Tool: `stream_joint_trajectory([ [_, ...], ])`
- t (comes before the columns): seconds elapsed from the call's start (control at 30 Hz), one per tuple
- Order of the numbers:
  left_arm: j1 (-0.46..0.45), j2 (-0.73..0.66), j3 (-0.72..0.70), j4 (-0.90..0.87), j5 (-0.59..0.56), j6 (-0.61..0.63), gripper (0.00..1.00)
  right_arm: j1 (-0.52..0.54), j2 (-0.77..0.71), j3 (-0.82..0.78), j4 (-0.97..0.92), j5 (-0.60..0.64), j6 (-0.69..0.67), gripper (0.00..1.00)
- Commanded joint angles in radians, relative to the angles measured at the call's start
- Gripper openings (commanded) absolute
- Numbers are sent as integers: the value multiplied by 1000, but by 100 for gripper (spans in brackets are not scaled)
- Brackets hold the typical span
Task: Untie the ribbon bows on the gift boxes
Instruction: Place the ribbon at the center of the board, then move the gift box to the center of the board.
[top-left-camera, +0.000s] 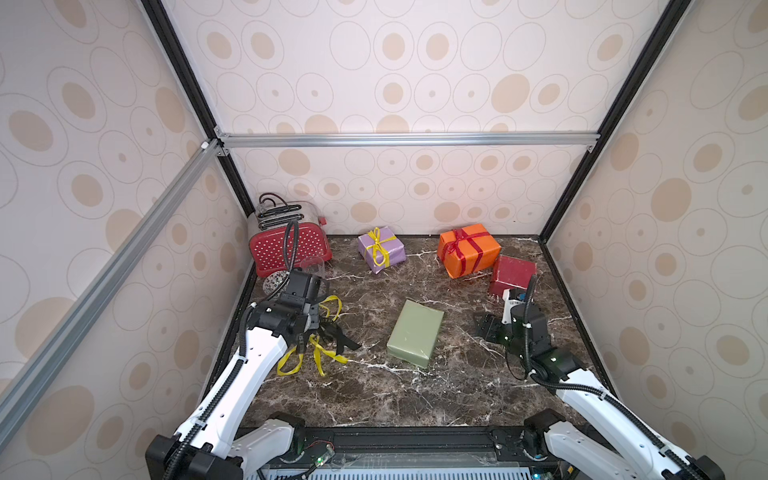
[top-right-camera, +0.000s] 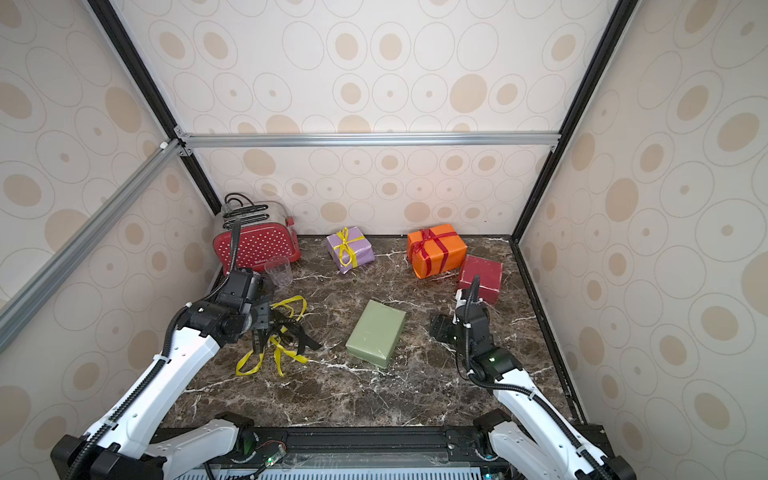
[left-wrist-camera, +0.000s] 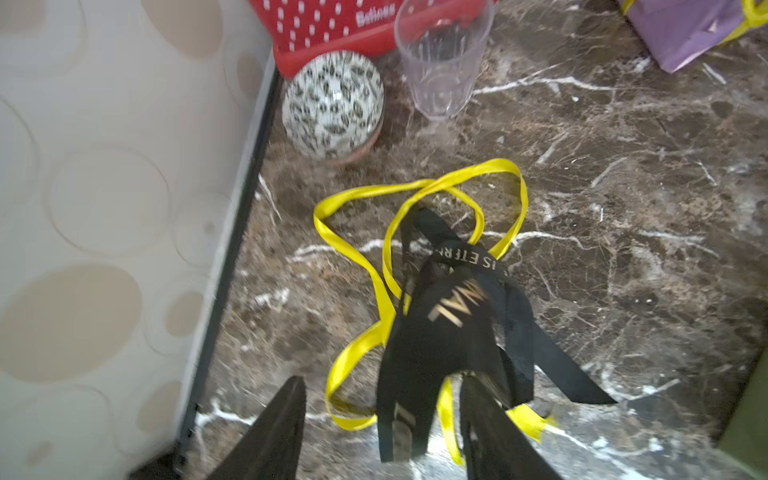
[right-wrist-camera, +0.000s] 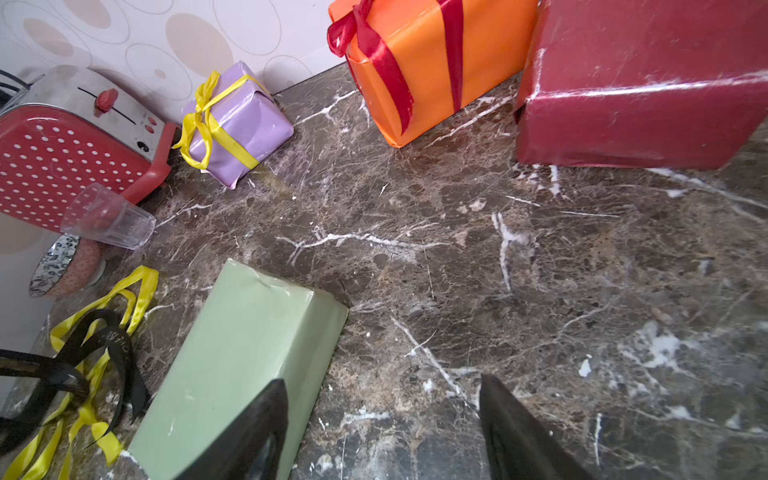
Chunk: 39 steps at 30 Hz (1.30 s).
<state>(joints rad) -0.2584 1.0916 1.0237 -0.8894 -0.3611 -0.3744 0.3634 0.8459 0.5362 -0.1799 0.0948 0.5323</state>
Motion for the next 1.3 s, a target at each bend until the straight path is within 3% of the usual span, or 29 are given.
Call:
stream_joint_trajectory([
  [0.0,18,-13,-39,4,111,-28,84,-6,-16,-19,-15,67,11,73],
  [0.07,18,8,-60,21,195,-23,99,-5,-8,-2,-38,73,35,71],
  [0.17,17,57,-47,2,246,-30,99,15,45,65,-106,48,82,71],
  [0.27,17,21,-46,11,260,-42,100,143,149,155,-145,81,91,72],
  [0.4,18,-103,-78,65,283,-56,99,387,392,387,-267,186,93,72],
  [0.5,18,-162,-72,62,220,-48,99,532,596,588,-342,198,115,69],
  [0.7,18,-323,-71,85,142,-43,99,717,1022,1013,-477,164,165,69],
  [0.9,17,-424,-103,122,199,-48,99,752,1301,1210,-457,80,327,70],
  [1.0,18,-406,-97,119,252,-46,99,744,1381,1264,-489,132,355,71],
  [1.13,8,-398,-96,122,311,-46,99,697,1404,1271,-530,144,337,71],
  [1.27,-13,-411,-96,122,321,-41,99,622,1337,1151,-530,157,337,71],
])
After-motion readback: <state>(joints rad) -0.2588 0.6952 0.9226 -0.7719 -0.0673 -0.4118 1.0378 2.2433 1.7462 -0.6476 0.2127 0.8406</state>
